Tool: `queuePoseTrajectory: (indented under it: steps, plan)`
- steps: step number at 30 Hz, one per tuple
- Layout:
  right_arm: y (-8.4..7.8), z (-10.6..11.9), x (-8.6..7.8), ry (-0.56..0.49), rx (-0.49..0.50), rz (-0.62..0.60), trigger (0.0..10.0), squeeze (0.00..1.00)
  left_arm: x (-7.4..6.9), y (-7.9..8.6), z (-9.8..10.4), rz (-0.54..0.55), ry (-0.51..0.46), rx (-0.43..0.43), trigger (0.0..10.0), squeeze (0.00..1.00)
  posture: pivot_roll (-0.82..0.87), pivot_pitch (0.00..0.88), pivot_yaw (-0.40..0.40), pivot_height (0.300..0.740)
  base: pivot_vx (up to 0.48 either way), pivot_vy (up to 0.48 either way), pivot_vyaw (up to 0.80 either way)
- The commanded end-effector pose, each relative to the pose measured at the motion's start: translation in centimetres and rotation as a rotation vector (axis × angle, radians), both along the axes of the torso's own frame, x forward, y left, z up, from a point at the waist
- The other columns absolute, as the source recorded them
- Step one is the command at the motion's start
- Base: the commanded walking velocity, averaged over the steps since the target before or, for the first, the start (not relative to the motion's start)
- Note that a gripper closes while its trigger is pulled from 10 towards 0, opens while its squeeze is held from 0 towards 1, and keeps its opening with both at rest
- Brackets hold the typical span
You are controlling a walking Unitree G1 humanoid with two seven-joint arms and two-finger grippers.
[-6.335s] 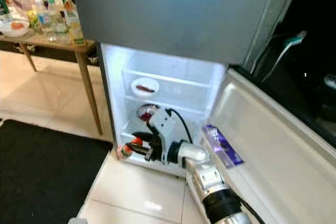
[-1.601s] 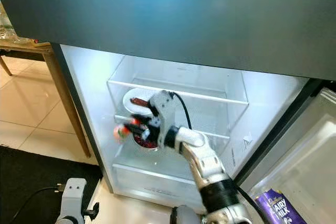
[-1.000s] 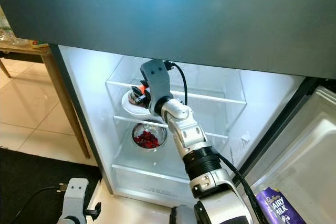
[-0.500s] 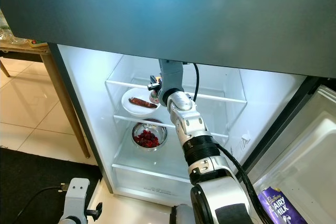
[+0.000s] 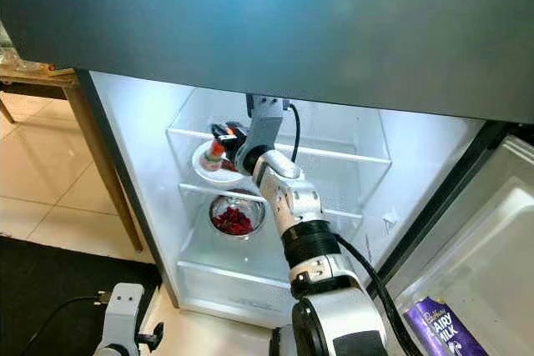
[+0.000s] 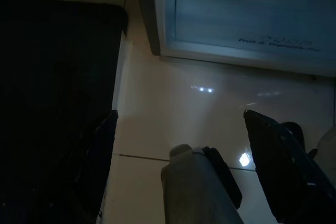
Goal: Restocking fridge
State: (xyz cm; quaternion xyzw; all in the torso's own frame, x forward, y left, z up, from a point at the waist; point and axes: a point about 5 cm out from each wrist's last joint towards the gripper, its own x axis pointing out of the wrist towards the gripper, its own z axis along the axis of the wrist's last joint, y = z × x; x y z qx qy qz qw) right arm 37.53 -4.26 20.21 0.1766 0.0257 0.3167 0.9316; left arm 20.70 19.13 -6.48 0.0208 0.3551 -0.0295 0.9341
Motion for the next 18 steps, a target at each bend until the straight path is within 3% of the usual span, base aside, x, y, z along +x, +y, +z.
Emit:
queuePoseTrajectory:
  steps: [1, 5, 6, 10, 13, 14, 15, 18]
  plan:
    - [0.2, 0.6, -0.4, -0.014, 0.065, 0.037, 10.0, 0.0, -0.4, -0.5, -0.3, -0.01, 0.017, -0.008, 10.0, 0.0, -0.09, 0.0, -0.016, 0.605, 0.0, 0.0, 0.0]
    - [0.0, 0.1, -0.6, -0.027, 0.052, 0.041, 10.0, 0.0, -0.5, -0.5, -0.4, -0.012, 0.021, -0.007, 10.0, 0.0, -0.09, 0.0, -0.013, 0.605, 0.0, 0.0, 0.0]
    - [-0.1, -0.1, -0.7, -0.031, 0.046, 0.041, 0.0, 0.0, -0.6, -0.5, -0.4, -0.014, 0.023, -0.006, 10.0, 0.0, -0.09, 0.0, -0.013, 0.605, 0.0, 0.0, 0.0]
    - [-1.1, -0.5, -0.5, -0.039, 0.038, -0.001, 0.0, 0.0, -0.6, -0.5, -0.4, -0.015, 0.025, -0.005, 10.0, 0.0, -0.09, 0.0, -0.011, 0.605, 0.0, 0.0, 0.0]
    - [-1.9, 0.1, -0.3, -0.063, 0.1, -0.055, 0.0, 0.0, -0.6, -0.4, -0.4, -0.015, 0.026, -0.006, 10.0, 0.0, -0.09, 0.0, -0.011, 0.605, 0.0, 0.0, 0.0]
    - [-2.4, 0.5, -0.1, -0.075, 0.134, -0.092, 4.0, 0.0, -0.6, -0.4, -0.4, -0.014, 0.026, -0.006, 10.0, 0.0, -0.09, 0.0, -0.011, 0.605, 0.0, 0.0, 0.0]
    - [-2.8, 0.8, 0.0, -0.082, 0.17, -0.135, 10.0, 0.0, -0.6, -0.4, -0.4, -0.013, 0.027, -0.006, 10.0, 0.0, -0.09, 0.0, -0.009, 0.605, 0.0, 0.0, 0.0]
    - [-3.3, 1.1, 0.2, -0.075, 0.209, -0.189, 10.0, 0.0, -0.7, -0.4, -0.5, -0.012, 0.028, -0.006, 10.0, 0.0, -0.09, 0.0, -0.009, 0.605, 0.0, 0.0, 0.0]
